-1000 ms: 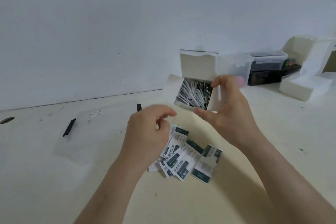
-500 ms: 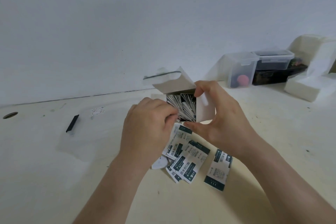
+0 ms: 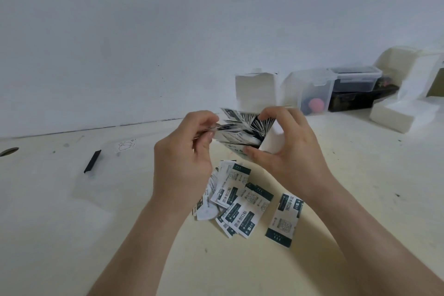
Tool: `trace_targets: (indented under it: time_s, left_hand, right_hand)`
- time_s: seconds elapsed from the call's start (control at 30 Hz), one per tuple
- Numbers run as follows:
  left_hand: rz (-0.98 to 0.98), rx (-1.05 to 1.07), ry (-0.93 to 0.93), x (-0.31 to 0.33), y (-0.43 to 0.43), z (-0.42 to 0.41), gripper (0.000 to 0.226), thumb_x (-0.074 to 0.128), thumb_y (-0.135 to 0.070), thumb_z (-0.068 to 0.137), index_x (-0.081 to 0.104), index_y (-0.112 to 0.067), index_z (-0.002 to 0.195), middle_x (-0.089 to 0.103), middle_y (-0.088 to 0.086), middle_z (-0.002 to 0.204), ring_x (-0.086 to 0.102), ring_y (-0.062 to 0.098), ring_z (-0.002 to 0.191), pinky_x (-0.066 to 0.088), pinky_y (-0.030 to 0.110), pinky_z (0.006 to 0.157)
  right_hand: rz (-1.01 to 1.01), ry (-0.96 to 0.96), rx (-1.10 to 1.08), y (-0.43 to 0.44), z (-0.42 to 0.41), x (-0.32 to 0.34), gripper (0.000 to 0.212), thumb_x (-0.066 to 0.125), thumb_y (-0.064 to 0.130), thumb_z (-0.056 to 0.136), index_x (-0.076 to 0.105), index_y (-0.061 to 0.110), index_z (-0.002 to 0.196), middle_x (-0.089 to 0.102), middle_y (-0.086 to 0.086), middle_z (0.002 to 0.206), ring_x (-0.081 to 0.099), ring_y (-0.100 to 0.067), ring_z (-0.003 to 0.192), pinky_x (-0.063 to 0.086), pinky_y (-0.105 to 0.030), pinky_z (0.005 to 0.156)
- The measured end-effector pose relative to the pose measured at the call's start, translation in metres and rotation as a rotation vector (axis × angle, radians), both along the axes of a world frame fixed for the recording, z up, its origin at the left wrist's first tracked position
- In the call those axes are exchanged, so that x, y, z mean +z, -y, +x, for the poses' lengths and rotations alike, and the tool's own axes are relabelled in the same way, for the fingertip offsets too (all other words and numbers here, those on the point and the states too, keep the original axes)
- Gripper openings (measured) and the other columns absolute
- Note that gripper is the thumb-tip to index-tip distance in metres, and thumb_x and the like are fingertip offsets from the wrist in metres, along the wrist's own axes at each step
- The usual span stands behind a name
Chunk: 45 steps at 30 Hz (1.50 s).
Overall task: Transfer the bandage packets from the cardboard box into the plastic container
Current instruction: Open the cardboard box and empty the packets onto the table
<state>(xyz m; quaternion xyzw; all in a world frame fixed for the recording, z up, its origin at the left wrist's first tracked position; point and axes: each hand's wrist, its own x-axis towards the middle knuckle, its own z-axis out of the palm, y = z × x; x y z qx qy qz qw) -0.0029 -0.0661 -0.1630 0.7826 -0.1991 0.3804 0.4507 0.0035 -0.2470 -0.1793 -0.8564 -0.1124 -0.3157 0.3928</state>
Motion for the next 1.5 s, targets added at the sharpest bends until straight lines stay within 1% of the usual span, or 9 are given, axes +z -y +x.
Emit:
trace_targets:
  time_s: [0.23, 0.43, 0.57, 0.67, 0.83, 0.9, 1.1, 1.2, 1.5]
  left_hand:
    - [0.200, -0.006, 0.044, 0.006, -0.009, 0.000, 0.036, 0.062, 0.013, 0.078, 0.076, -0.018, 0.088, 0.069, -0.020, 0.086, 0.065, -0.003, 0.085, 0.048, 0.007, 0.077]
    - [0.623, -0.049, -0.442, 0.003, -0.008, -0.001, 0.046, 0.054, 0.012, 0.077, 0.069, -0.032, 0.076, 0.069, -0.014, 0.103, 0.063, 0.009, 0.095, 0.056, 0.028, 0.079]
    - [0.709, 0.069, -0.425, 0.004, 0.001, -0.006, 0.035, 0.049, -0.003, 0.083, 0.070, -0.029, 0.073, 0.073, -0.010, 0.091, 0.053, 0.002, 0.056, 0.053, 0.026, 0.067]
    - [0.544, -0.065, -0.313, -0.002, 0.010, -0.009, 0.018, 0.055, -0.019, 0.091, 0.068, -0.029, 0.097, 0.066, -0.016, 0.097, 0.058, 0.002, 0.084, 0.052, 0.029, 0.079]
    - [0.895, -0.086, -0.488, -0.023, 0.011, -0.001, 0.028, 0.063, -0.049, 0.084, 0.062, -0.035, 0.108, 0.052, -0.015, 0.110, 0.050, 0.007, 0.100, 0.049, 0.035, 0.085]
    - [0.792, -0.059, -0.408, -0.023, 0.011, 0.001, 0.023, 0.062, -0.044, 0.087, 0.065, -0.032, 0.106, 0.056, -0.015, 0.107, 0.052, 0.006, 0.096, 0.050, 0.033, 0.084]
    - [0.154, 0.066, 0.074, -0.005, 0.014, -0.004, 0.039, 0.061, -0.011, 0.087, 0.055, -0.016, 0.125, 0.051, -0.006, 0.118, 0.053, 0.003, 0.097, 0.055, 0.023, 0.078]
    - [0.217, 0.143, 0.083, -0.001, 0.010, -0.003, 0.064, 0.065, -0.002, 0.085, 0.042, -0.022, 0.141, 0.042, 0.003, 0.139, 0.044, 0.011, 0.118, 0.045, 0.022, 0.093]
    - [0.441, 0.008, 0.044, -0.002, 0.002, -0.002, 0.036, 0.067, 0.001, 0.079, 0.053, -0.022, 0.103, 0.062, -0.006, 0.095, 0.060, 0.011, 0.088, 0.051, 0.029, 0.076]
  right_hand:
    - [-0.058, -0.042, -0.191, 0.008, 0.006, -0.002, 0.046, 0.082, 0.020, 0.069, 0.067, 0.027, 0.113, 0.046, -0.007, 0.126, 0.046, -0.028, 0.118, 0.042, -0.031, 0.096]
    - [-0.151, -0.082, -0.266, 0.018, 0.009, -0.003, 0.054, 0.075, 0.002, 0.070, 0.062, 0.021, 0.119, 0.043, -0.007, 0.130, 0.044, -0.028, 0.117, 0.033, -0.022, 0.091]
    - [-0.080, -0.063, -0.230, 0.017, 0.007, -0.001, 0.055, 0.082, 0.008, 0.069, 0.059, 0.021, 0.117, 0.037, 0.003, 0.118, 0.048, -0.021, 0.108, 0.037, -0.021, 0.092]
    - [0.046, -0.082, -0.181, 0.014, 0.007, 0.000, 0.050, 0.084, 0.023, 0.070, 0.059, 0.025, 0.113, 0.040, 0.007, 0.112, 0.044, -0.007, 0.098, 0.028, -0.001, 0.080]
    - [0.243, -0.109, -0.113, 0.009, 0.005, 0.000, 0.044, 0.081, 0.035, 0.072, 0.060, 0.027, 0.110, 0.052, 0.007, 0.113, 0.047, -0.004, 0.102, 0.031, -0.002, 0.085]
    - [0.273, -0.120, -0.085, 0.009, 0.004, 0.001, 0.045, 0.081, 0.035, 0.072, 0.060, 0.026, 0.111, 0.054, 0.007, 0.115, 0.050, -0.005, 0.107, 0.038, -0.014, 0.090]
    - [-0.003, -0.012, 0.049, 0.007, 0.002, 0.004, 0.051, 0.086, 0.020, 0.067, 0.061, 0.028, 0.110, 0.051, 0.010, 0.116, 0.049, -0.001, 0.103, 0.028, 0.003, 0.088]
    - [-0.082, 0.013, 0.129, 0.003, 0.001, 0.003, 0.054, 0.087, 0.014, 0.065, 0.062, 0.026, 0.111, 0.051, 0.010, 0.122, 0.049, -0.001, 0.107, 0.028, 0.001, 0.091]
    - [-0.010, 0.038, 0.185, -0.001, -0.003, 0.006, 0.053, 0.087, 0.021, 0.067, 0.061, 0.023, 0.113, 0.059, 0.008, 0.115, 0.053, 0.000, 0.107, 0.034, -0.006, 0.092]
